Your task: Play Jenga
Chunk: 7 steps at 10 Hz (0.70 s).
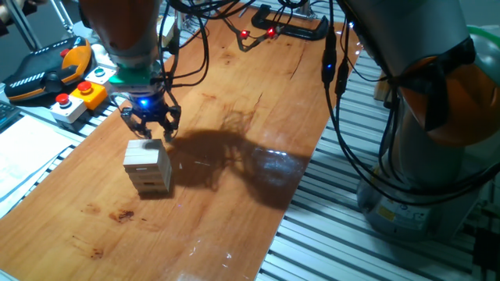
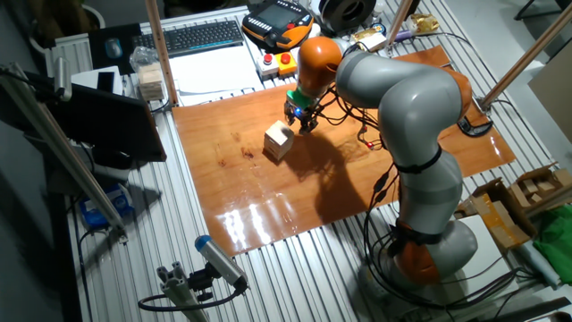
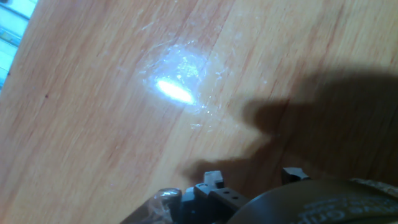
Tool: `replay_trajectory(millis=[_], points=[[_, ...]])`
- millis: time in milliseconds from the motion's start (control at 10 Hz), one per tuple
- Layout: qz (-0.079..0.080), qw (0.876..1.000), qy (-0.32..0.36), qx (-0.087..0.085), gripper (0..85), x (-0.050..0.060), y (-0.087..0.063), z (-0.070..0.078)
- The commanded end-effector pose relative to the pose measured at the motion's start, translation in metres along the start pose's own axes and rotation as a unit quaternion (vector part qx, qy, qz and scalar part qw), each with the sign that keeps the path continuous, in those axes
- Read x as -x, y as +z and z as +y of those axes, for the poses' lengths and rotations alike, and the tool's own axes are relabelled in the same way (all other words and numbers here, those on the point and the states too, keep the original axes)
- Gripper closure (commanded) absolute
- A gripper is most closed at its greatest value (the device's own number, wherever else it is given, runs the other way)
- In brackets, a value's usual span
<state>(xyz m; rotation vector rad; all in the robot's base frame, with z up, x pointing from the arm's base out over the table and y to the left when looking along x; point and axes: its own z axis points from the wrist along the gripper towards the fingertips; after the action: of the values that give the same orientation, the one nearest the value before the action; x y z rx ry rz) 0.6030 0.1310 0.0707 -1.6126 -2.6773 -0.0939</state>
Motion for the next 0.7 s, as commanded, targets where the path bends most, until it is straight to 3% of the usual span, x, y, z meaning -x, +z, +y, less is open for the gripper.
replay_trajectory(millis=[0, 600], points=[[-0.001, 1.000, 0.002, 0.000, 31.7, -0.0015, 0.0019, 0.0020], [-0.001, 1.000, 0.005, -0.002, 31.3, -0.0100, 0.0111, 0.0088]])
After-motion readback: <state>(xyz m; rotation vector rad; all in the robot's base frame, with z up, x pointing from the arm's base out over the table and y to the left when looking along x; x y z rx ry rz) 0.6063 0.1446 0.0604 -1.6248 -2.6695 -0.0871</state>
